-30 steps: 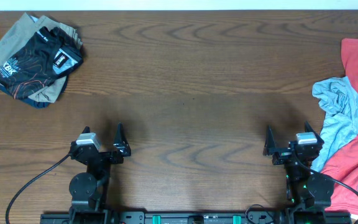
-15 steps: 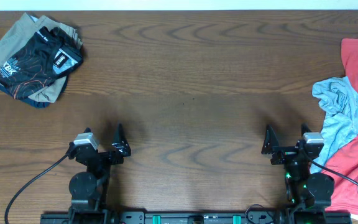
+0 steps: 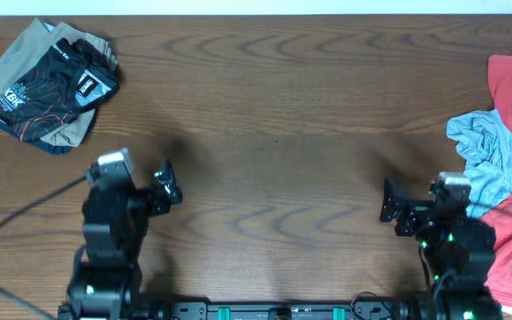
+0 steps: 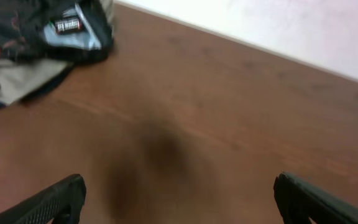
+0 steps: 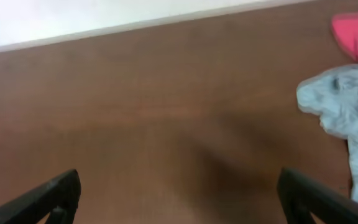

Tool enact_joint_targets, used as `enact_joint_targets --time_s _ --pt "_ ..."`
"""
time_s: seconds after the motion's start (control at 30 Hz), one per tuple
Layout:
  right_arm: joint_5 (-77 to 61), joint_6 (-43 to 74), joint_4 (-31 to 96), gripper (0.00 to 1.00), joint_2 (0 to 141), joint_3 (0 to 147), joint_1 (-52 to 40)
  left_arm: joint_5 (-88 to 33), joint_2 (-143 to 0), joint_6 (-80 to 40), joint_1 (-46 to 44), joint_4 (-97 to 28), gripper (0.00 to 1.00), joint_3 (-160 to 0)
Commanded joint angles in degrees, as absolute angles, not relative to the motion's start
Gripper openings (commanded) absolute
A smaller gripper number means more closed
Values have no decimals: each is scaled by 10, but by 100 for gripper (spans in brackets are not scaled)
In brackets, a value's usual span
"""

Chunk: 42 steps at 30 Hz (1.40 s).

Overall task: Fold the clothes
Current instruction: 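Reach the right gripper to the red T-shirt and grasp it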

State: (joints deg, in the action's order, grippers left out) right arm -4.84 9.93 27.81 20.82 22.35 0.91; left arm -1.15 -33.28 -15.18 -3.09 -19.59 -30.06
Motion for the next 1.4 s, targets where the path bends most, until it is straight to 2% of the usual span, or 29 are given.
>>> enact_joint_targets --time_s 0.0,0.17,0.37,0.43,0.53,0.6,0.7,0.83,0.97,1.07,1.2,1.3,1.37 --pt "-27 102 329 99 284 294 8 -9 -393 -146 -29 -230 98 -369" --pt "-13 102 452 99 406 396 8 -9 -449 -147 -29 -297 98 -439" --pt "16 105 453 99 491 419 8 -9 -459 -147 -29 -306 98 -453" --pt "94 148 470 99 511 419 11 -9 -460 -147 -29 -306 98 -453" --pt "251 307 528 99 547 419 29 -9 -460 -147 -29 -306 98 -453" --pt "287 362 551 99 568 419 48 -9 -460 -147 -29 -306 98 -453" --pt "285 368 547 99 606 419 94 -9 -460 -147 -29 -306 98 -453" --pt "285 368 530 86 655 419 151 -9 -460 -147 -29 -306 98 -453" --pt "285 361 506 60 707 419 197 -9 -460 -147 -29 -306 98 -453" --pt "285 361 487 50 739 419 223 -9 -460 -147 -29 -306 98 -453" --pt "277 361 460 44 776 419 250 -9 -460 -147 -29 -306 98 -453" --pt "261 350 437 45 805 419 264 -9 -460 -147 -29 -306 98 -453" --pt "250 337 421 49 825 418 267 -9 -460 -147 -29 -306 98 -453"
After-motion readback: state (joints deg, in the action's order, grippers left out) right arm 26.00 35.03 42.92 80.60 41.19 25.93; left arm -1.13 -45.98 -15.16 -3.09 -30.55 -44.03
